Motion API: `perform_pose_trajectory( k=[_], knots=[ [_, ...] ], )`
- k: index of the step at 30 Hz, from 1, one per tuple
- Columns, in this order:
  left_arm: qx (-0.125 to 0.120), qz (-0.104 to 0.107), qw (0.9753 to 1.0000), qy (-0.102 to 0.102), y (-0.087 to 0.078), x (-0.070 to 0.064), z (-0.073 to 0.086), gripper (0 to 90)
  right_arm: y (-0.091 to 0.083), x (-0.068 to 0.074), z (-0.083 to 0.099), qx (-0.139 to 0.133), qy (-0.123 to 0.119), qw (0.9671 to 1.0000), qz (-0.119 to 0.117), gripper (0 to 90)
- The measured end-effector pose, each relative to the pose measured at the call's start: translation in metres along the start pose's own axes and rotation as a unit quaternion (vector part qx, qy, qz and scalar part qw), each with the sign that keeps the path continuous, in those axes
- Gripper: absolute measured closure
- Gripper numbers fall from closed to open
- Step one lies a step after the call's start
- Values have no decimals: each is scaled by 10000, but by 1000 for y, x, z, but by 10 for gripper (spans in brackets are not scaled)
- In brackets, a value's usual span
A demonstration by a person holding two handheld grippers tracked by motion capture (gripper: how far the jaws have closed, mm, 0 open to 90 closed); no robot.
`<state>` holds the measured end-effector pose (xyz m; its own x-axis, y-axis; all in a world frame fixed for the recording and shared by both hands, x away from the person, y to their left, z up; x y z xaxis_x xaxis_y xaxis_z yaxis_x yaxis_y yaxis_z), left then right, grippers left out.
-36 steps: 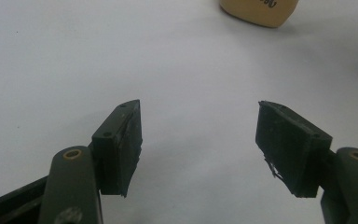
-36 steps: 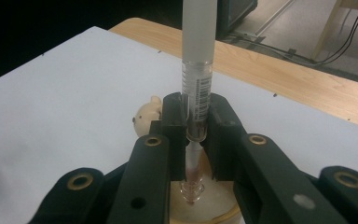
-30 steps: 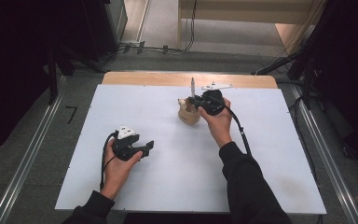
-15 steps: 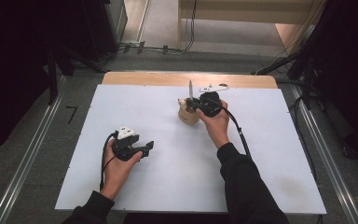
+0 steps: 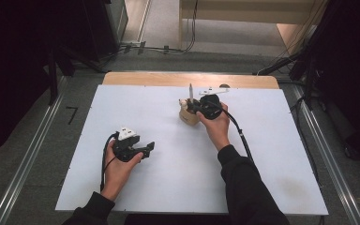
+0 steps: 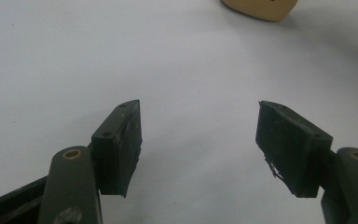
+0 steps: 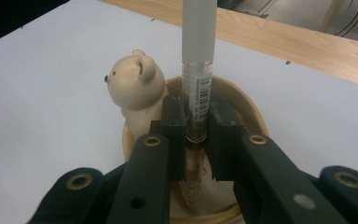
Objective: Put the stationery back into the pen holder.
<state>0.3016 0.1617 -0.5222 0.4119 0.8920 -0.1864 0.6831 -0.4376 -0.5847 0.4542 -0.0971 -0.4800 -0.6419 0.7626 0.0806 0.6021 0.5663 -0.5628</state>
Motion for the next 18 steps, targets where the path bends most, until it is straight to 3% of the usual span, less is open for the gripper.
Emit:
perform_pose_trajectory(
  k=[18],
  knots=[
    [18,13,10000,-15,0,0,1,323,-16,2,3,-141,-126,9998,-33,667]
  ],
)
Point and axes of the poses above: each handheld gripper's, and its own axes: y roughly forward along the jaws, z roughly out of its underside, x roughly to its left, the point moved 2 cm from there along y, roughly forward along the jaws, and after that the axes turned 2 degrees about z, right-handed, at the moved point
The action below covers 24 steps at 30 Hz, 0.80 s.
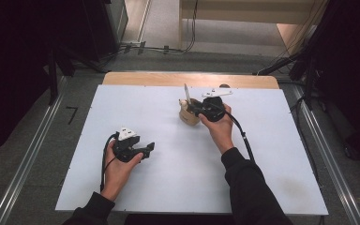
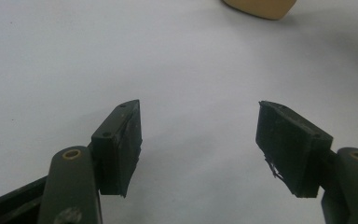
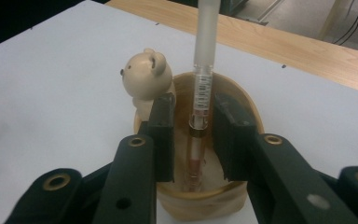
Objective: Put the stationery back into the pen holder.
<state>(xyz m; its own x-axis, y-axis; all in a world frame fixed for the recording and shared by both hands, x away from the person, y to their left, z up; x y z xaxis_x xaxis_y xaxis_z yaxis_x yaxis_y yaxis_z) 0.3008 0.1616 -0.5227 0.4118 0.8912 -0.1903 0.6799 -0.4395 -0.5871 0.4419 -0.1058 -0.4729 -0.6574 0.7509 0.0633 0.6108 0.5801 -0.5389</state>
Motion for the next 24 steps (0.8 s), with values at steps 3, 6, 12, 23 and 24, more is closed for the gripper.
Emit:
perform_pose_trajectory(
  k=[3,6,12,23,24],
  knots=[
    [1,2,10000,-1,0,0,0,323,-5,0,0,8,-5,10000,-8,613],
    [-17,2,10000,-19,-1,0,0,320,-10,1,1,-19,-20,10000,-58,581],
    [-54,-14,10000,-35,-2,1,0,308,-20,5,3,-57,-140,9999,-65,456],
    [-104,-84,9999,-98,-4,3,0,255,-33,0,19,58,-43,10000,-66,252],
    [-114,-87,9998,-106,-5,3,0,254,-34,-1,21,73,-38,10000,-51,239]
  ],
)
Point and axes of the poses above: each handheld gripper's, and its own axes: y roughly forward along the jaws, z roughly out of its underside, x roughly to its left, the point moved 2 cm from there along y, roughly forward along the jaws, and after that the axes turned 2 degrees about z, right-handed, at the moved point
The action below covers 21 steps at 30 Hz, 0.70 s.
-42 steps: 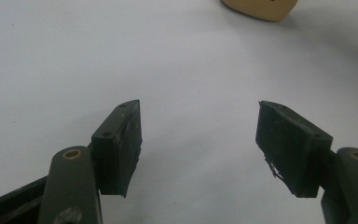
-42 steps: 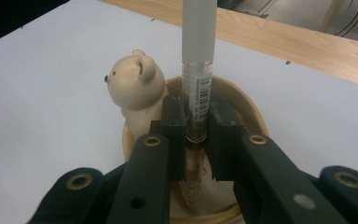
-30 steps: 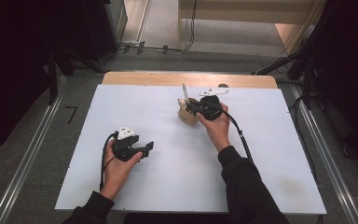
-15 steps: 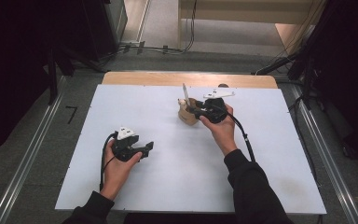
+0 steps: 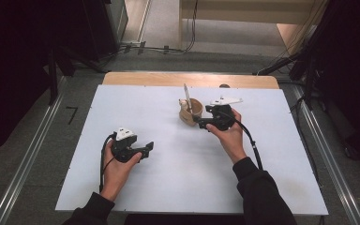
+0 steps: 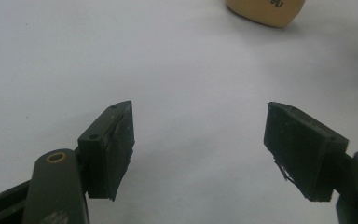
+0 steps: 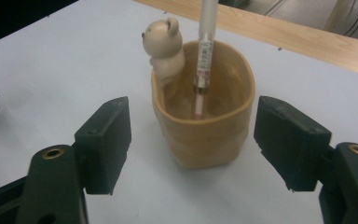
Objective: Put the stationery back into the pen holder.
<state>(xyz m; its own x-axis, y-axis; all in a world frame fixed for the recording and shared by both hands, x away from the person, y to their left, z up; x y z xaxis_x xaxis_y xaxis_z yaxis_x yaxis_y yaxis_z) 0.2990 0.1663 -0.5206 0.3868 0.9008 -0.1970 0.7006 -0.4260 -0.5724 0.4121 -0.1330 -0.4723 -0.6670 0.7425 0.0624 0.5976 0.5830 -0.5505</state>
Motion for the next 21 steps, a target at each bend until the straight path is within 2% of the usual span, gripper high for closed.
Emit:
perform_pose_trajectory(
  k=[5,16,21],
  knots=[
    [-48,-62,10000,-34,0,0,0,231,-9,-8,10,32,119,9999,60,221],
    [-119,-182,9997,-57,-4,4,1,175,-34,-21,32,91,210,9994,252,214],
    [-242,-230,9994,-100,-11,7,1,164,-42,-24,42,145,263,9991,309,214]
  ],
)
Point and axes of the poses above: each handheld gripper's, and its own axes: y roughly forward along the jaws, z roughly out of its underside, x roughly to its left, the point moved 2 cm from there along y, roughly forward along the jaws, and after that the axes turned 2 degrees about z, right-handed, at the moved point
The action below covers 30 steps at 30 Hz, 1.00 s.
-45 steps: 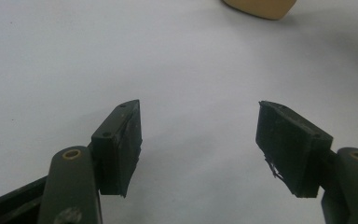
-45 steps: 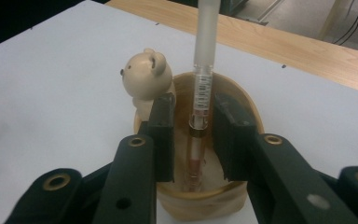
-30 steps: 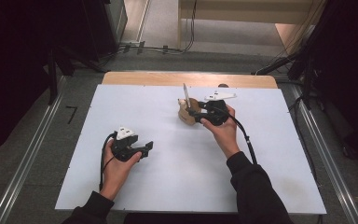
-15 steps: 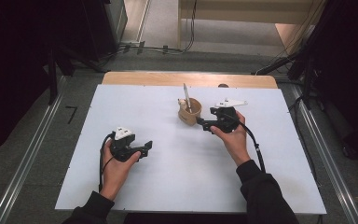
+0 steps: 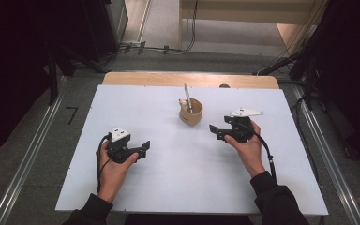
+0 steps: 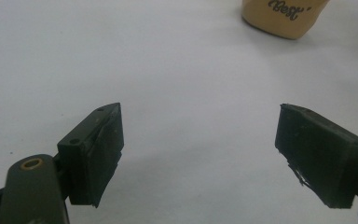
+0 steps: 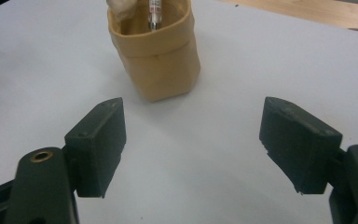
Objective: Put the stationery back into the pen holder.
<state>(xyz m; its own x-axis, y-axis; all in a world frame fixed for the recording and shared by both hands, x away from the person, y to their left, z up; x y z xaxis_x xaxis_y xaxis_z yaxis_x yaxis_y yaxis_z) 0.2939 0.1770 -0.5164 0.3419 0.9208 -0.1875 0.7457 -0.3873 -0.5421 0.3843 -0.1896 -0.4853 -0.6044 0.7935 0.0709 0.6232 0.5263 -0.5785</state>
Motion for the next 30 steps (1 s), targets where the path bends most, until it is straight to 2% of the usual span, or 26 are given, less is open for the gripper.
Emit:
perform_pose_trajectory(
  k=[8,14,21,30],
  knots=[
    [-32,-60,10000,-54,-7,5,4,164,-17,-2,10,-64,73,10000,23,210],
    [-48,-102,9999,-70,-12,8,6,164,-31,-11,22,-106,145,9998,98,210],
    [-87,-187,9997,-109,-15,10,9,142,-47,-25,39,-60,236,9990,372,209],
    [-46,-296,9994,-148,-17,13,11,122,-62,-37,55,23,330,9981,512,201]
  ],
)
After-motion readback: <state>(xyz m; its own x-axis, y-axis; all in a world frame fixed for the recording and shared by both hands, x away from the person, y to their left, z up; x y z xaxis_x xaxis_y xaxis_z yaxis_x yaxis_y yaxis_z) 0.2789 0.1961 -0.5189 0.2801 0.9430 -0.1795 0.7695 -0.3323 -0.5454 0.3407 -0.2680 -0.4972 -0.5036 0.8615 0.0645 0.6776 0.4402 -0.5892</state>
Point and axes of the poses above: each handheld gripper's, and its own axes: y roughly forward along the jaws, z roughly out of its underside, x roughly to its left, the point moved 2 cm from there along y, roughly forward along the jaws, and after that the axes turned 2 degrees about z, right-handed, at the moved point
